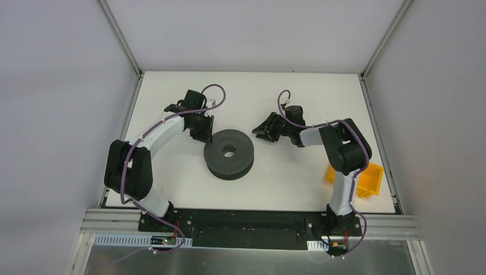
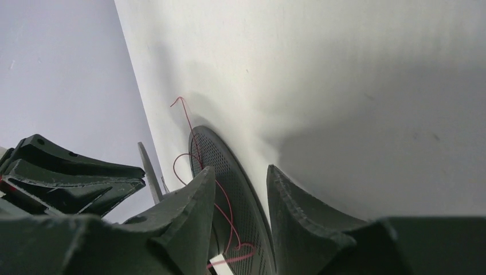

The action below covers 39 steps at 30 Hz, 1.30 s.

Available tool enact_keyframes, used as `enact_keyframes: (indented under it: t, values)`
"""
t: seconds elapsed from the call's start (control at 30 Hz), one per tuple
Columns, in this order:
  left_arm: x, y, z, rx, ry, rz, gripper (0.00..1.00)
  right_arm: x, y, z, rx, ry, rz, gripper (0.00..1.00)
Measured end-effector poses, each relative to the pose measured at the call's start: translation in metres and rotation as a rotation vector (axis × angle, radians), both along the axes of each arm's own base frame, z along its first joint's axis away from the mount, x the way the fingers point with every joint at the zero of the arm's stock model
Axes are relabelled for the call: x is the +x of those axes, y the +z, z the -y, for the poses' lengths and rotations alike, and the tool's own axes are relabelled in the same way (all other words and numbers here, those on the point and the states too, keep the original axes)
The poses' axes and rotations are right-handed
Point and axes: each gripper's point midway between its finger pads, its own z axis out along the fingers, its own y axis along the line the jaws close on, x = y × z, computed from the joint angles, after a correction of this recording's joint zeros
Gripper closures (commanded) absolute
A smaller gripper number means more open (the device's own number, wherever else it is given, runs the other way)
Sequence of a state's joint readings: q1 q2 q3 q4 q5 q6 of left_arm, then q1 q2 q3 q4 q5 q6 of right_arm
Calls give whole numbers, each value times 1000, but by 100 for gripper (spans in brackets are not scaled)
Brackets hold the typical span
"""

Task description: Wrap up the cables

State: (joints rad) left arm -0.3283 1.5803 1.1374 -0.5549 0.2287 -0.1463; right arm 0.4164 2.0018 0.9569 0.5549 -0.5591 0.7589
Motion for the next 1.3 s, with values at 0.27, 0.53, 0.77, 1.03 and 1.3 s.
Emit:
enact_keyframes:
  t: [0.27, 0.53, 0.77, 1.03, 1.3]
  values:
    - [0, 1, 0, 0, 0, 2, 79, -20, 24, 32, -50, -59, 46, 83]
    - [-2, 5, -1, -2, 1, 11, 78, -70, 11, 39, -75, -28, -11, 85]
    - [-3, 7, -2, -3, 1, 15, 79, -83, 5, 16, -56, 33, -24, 85]
    - [-3, 7, -2, -3, 1, 15, 79, -70, -1, -7, -35, 48, -38, 86]
    - [-3, 7, -2, -3, 1, 16, 78, -63, -3, -17, -22, 53, -36, 87]
